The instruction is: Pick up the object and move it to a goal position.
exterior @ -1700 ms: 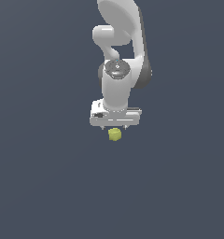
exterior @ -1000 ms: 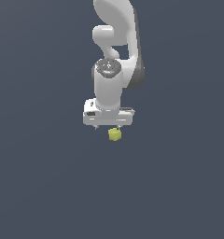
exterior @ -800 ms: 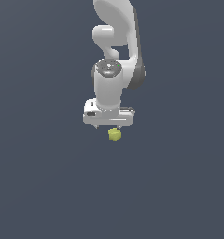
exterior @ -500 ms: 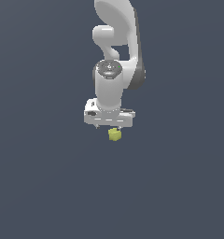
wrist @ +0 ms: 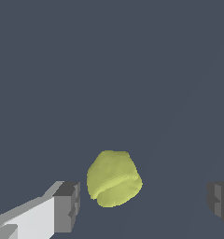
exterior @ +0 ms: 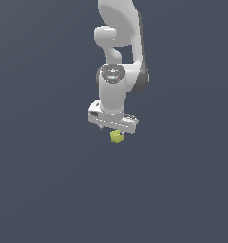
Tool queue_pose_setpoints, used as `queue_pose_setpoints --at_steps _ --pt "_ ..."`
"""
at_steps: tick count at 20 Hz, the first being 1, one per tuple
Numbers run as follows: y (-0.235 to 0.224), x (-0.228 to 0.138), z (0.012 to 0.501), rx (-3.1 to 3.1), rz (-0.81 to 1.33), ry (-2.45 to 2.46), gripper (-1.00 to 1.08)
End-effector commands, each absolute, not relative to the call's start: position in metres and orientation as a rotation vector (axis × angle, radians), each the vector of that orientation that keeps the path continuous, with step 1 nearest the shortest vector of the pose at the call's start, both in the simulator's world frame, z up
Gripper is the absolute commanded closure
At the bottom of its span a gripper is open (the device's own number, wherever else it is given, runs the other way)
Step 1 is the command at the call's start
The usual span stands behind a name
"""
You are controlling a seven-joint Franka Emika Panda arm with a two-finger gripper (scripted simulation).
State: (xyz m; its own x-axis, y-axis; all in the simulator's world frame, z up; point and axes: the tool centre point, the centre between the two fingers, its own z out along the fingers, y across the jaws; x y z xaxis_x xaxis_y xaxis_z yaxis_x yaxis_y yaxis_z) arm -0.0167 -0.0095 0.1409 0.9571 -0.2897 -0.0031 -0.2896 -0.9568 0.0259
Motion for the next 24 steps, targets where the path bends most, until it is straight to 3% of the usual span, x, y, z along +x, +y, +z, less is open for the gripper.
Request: queue_pose_setpoints --at_steps 1,24 --pt "-0.007 -0.018 0.138 3.068 -0.01 -0.562 -0.92" --pt "0.008 -0.03 0.11 2.759 -0.007 -1.491 -0.92"
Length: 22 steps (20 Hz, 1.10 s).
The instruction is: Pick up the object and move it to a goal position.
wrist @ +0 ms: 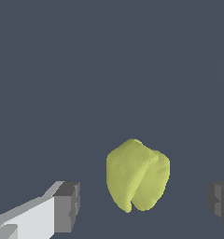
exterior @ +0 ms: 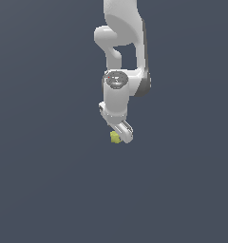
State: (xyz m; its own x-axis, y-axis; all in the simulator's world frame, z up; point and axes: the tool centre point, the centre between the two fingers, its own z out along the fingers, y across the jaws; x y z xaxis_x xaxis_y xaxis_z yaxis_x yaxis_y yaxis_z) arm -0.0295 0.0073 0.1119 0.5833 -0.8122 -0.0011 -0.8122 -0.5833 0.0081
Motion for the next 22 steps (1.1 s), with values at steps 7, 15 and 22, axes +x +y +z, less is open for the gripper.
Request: queue_pose_setpoints --at_steps 7,15,22 --pt "0.012 -0.034 0.103 2.605 -0.005 -1.75 -0.92" --pt "0.014 -0.038 0.096 2.451 -0.002 -1.964 -0.92" --pt "0.015 -0.039 0.094 2.377 0.0 -2.054 -0.92"
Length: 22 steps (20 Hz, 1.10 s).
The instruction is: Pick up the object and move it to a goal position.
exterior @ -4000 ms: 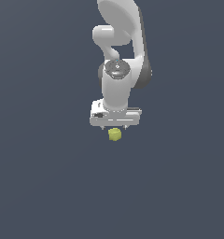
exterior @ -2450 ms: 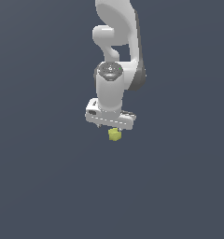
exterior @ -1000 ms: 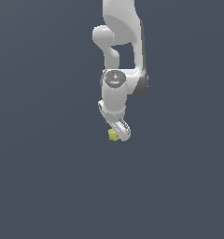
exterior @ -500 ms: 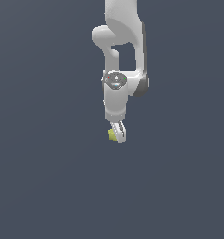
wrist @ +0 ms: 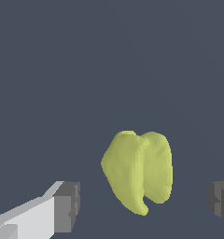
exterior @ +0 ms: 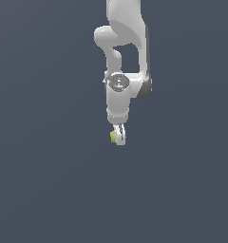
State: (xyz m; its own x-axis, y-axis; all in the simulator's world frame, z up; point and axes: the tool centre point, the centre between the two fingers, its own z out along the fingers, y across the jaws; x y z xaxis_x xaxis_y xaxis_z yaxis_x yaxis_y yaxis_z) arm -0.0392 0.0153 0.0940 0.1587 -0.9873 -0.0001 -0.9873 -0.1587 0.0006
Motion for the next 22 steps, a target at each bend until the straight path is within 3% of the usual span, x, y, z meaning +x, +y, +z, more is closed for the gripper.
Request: queue_pose_setpoints --at_steps 1,22 --pt "0.015 -0.04 0.093 2.372 0.0 -2.059 -0.92" --pt "0.015 -0.04 0.043 2.365 0.0 -2.067 -0.92"
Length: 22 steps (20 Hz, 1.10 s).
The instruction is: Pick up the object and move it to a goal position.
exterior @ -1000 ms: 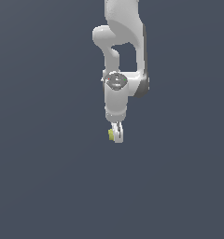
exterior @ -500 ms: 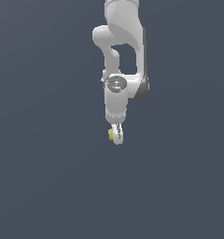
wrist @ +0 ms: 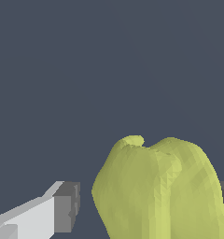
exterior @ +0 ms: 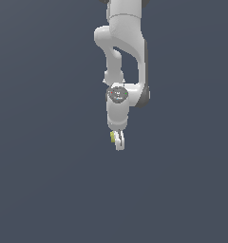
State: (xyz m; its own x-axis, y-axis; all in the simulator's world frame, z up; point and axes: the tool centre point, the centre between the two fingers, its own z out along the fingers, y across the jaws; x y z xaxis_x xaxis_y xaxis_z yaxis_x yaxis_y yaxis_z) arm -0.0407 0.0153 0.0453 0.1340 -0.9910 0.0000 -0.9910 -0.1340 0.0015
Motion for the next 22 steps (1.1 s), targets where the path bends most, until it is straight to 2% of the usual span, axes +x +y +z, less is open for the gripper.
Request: queue_pose_setpoints --at_steps 1,2,15,22 --pt "0.015 -0.04 0.043 2.365 0.0 -2.067 -0.92" --pt "0.015 -0.04 0.043 2.365 0.0 -2.067 1.08" --pt "0.012 -0.04 0.046 2.366 0.002 -2.069 1.08" --pt "-0.018 -0.051 0.064 2.366 0.0 -2.069 1.08"
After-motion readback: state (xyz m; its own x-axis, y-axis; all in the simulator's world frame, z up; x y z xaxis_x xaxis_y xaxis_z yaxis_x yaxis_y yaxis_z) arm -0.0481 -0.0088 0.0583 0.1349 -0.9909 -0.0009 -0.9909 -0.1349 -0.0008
